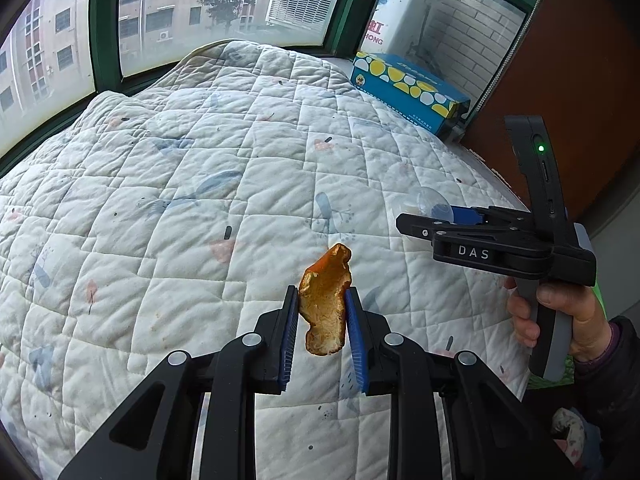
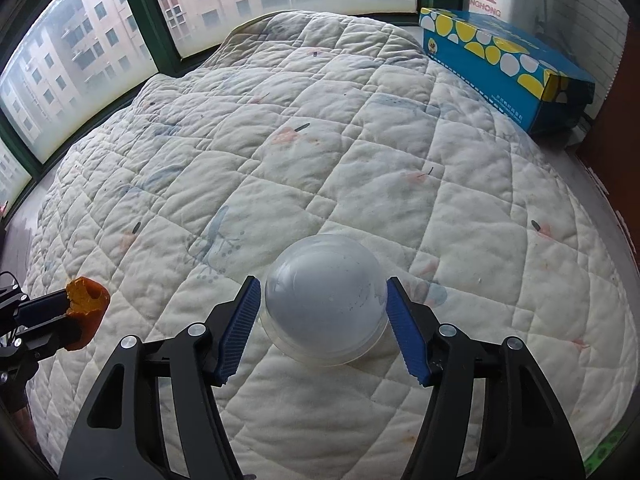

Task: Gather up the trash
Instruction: 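Grasp the small white cup with the right tool while the left holds the crust, then drop the white cup into the basket with the right tool while the left carries the crust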

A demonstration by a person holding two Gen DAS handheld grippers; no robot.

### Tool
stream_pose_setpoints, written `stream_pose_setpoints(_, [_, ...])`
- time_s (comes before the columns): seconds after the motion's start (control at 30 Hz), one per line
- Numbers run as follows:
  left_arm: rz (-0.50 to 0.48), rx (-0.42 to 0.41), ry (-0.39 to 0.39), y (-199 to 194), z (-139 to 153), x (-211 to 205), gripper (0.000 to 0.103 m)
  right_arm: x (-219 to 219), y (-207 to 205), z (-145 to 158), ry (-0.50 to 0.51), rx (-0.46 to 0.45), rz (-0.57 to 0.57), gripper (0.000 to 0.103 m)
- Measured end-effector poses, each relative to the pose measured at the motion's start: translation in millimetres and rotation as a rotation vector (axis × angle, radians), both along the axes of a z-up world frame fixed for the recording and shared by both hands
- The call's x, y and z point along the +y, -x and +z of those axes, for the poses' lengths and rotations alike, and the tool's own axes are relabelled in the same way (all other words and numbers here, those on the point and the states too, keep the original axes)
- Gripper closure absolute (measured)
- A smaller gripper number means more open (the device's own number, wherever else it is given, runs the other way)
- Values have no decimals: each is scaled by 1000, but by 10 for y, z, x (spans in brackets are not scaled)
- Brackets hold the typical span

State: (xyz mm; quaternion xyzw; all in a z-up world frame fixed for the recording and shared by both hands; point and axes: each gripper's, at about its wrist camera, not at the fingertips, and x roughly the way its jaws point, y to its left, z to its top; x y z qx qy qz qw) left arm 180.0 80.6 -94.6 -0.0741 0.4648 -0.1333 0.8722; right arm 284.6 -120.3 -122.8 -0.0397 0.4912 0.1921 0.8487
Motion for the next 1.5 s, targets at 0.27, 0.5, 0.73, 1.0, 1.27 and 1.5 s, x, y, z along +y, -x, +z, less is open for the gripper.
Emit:
stream_pose_setpoints(0.27, [-12, -23, -3, 78, 120, -135, 80, -188, 238, 208, -29, -24, -11, 39])
stream_pose_setpoints(0.5, [-46, -48, -1, 181, 251, -356, 80, -452, 516, 430, -49, -50, -43, 39])
stream_pose_setpoints(0.73, [-104, -74, 9, 275, 392, -691, 80, -811, 844, 658, -68, -79, -94, 39])
stream_pose_setpoints(1.0, [-195, -112, 23, 364, 590, -1169, 80, -1366, 1277, 864, -74, -115, -185, 39])
stream_pose_setpoints(1.27, [-311, -136, 48, 471, 730, -1789, 80, -2024, 1664, 991, -54, -142, -303, 39])
stream_pose_setpoints(1.5, [-393, -143, 64, 557, 799, -2268, 80, -2601, 1932, 995, -7, -149, -408, 39])
